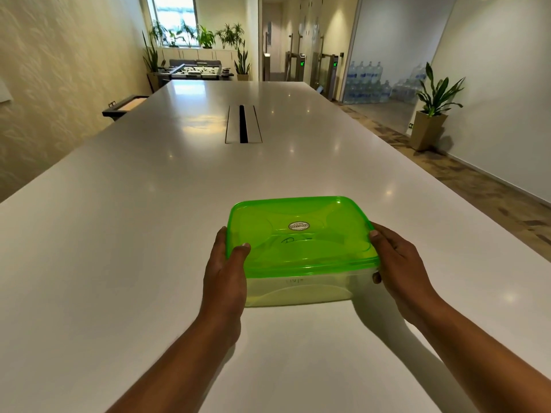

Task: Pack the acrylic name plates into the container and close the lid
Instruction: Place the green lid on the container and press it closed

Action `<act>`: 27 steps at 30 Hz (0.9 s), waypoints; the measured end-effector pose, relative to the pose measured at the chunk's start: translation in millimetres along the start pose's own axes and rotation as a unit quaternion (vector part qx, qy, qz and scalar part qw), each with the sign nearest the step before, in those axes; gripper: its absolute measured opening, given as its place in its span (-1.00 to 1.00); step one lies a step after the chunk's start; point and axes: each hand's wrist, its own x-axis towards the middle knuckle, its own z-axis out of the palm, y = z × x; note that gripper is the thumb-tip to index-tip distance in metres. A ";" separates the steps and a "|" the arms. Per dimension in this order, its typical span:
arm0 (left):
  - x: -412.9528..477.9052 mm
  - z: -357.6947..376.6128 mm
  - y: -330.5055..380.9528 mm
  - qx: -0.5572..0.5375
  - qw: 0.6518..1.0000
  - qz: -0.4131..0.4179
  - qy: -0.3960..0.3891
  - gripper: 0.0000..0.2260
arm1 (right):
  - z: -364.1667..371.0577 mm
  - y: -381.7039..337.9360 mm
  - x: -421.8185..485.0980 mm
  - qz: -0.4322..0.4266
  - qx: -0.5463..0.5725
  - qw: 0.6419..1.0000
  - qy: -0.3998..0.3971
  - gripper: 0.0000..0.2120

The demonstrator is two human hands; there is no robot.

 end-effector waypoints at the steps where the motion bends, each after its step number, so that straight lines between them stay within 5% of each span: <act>1: 0.0 0.6 0.6 -0.002 1.000 -0.003 0.000 -0.59 | 1.9 -0.2 -0.8 -0.002 -0.006 1.000 -0.004 -0.76; 10: 20.7 -17.2 24.2 0.090 0.996 0.010 -0.007 -0.69 | -5.1 -10.7 12.5 0.044 -0.075 0.995 -0.054 -0.78; 16: 67.6 -8.7 51.0 0.195 0.981 -0.002 -0.018 -0.57 | 3.3 -35.2 50.2 0.076 -0.110 0.990 -0.033 -0.57; 20: 75.9 7.9 51.8 0.173 0.984 -0.004 -0.047 -0.86 | 11.3 -31.5 56.0 0.090 -0.098 0.991 -0.015 -0.69; 27: 77.8 16.8 50.0 0.173 0.984 -0.014 -0.042 -0.63 | 10.9 -25.9 57.0 0.108 -0.045 0.993 -0.005 -0.76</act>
